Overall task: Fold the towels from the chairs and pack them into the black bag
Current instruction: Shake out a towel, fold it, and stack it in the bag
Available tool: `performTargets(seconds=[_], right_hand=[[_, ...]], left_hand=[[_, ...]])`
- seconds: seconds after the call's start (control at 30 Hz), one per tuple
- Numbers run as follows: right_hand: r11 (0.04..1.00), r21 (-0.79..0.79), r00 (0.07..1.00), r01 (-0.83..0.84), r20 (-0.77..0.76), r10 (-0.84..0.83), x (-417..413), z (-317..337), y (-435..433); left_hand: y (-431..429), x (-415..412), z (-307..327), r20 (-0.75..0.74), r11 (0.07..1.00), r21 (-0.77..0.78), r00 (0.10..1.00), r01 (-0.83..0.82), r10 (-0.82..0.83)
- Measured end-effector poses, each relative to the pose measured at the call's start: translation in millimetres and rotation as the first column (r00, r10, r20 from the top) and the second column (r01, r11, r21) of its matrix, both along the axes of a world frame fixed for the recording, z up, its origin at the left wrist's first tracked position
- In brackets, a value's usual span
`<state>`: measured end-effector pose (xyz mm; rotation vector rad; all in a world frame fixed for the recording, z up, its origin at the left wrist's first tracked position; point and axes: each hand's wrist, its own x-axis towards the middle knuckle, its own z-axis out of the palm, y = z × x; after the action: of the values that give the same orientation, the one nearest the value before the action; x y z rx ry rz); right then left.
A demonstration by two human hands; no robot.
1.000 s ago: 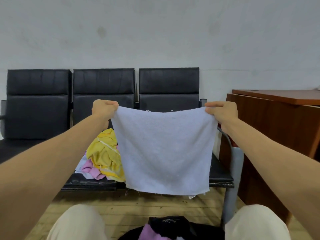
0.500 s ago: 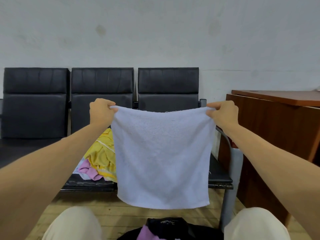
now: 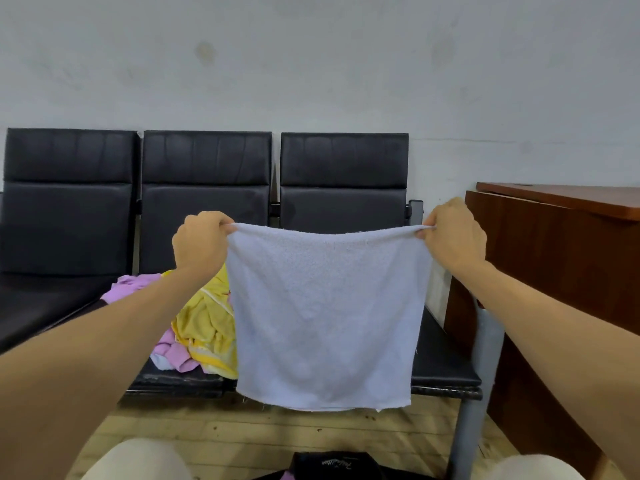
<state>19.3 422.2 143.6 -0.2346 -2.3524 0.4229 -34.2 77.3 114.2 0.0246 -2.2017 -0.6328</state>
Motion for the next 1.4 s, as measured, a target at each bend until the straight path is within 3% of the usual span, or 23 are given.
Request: performTargets(seconds=[0.13, 0.23, 0.33, 0.4, 0.5, 0.6, 0.67, 0.73, 0.93, 1.03, 1.13, 1.23, 1.33, 1.4], right_hand=[[0.999, -0.035, 0.999, -0.032, -0.009, 0.032, -25.6, -6.1, -2.5], [0.953, -0.289, 0.996, -0.086, -0.029, 0.082, -46.2, -6.9, 2.6], [0.848, -0.494, 0.979, -0.192, -0.152, 0.133, -69.2, -13.0, 7.9], [0.837, -0.5, 0.968, -0.224, -0.211, 0.133, -83.6, -20.1, 10.3], [0.863, -0.449, 0.958, -0.231, -0.258, 0.122, -99.2, -31.0, 14.7], [0.852, -0.466, 0.958, -0.239, -0.259, 0.127, -116.3, -47.6, 20.4], [0.795, -0.545, 0.959, -0.265, -0.237, 0.157, -127.6, -70.3, 22.4], [0.768, -0.591, 0.969, -0.248, -0.157, 0.191, -131.2, -108.1, 22.4], [0.838, -0.516, 0.941, -0.176, 0.162, 0.297, -101.0, -222.0, 29.4], [0.883, -0.425, 0.902, -0.201, 0.27, 0.335, -92.8, -251.1, 41.1], [0.919, -0.262, 0.805, -0.295, 0.449, 0.387, -90.9, -257.0, 49.4], [0.912, -0.148, 0.789, -0.383, 0.46, 0.407, -89.6, -260.8, 53.7], [0.904, -0.15, 0.782, -0.4, 0.459, 0.422, -92.8, -266.3, 49.0], [0.908, -0.147, 0.792, -0.391, 0.449, 0.414, -102.1, -269.8, 44.9]], left_hand=[[5.7, -16.9, -2.0, 0.013, 0.997, 0.07, 0.999, -0.043, 0.042], [10.9, -30.8, -5.3, 0.02, 0.996, 0.074, 0.999, -0.042, 0.04], [25.6, -45.9, -5.5, 0.065, 0.991, 0.137, 0.998, -0.009, 0.0], [35.2, -59.0, -7.0, 0.105, 0.948, 0.309, 0.987, 0.081, -0.119], [44.6, -79.6, -14.8, 0.05, 0.836, 0.509, 0.962, 0.206, -0.267], [51.4, -95.1, -33.5, 0.053, 0.832, 0.508, 0.956, 0.222, -0.287], [57.0, -100.3, -58.1, 0.079, 0.836, 0.487, 0.94, 0.254, -0.331], [63.2, -100.7, -95.8, 0.153, 0.855, 0.44, 0.915, 0.275, -0.373], [64.6, -76.6, -212.2, 0.391, 0.881, 0.329, 0.8, 0.341, -0.455], [51.6, -70.0, -235.9, 0.435, 0.872, 0.303, 0.759, 0.384, -0.485], [38.9, -72.4, -243.4, 0.487, 0.861, 0.251, 0.71, 0.443, -0.508], [33.7, -72.5, -246.5, 0.558, 0.846, 0.206, 0.652, 0.491, -0.514], [33.9, -72.2, -252.0, 0.61, 0.809, 0.177, 0.583, 0.56, -0.537], [36.8, -77.7, -256.8, 0.604, 0.821, 0.111, 0.618, 0.56, -0.503]])
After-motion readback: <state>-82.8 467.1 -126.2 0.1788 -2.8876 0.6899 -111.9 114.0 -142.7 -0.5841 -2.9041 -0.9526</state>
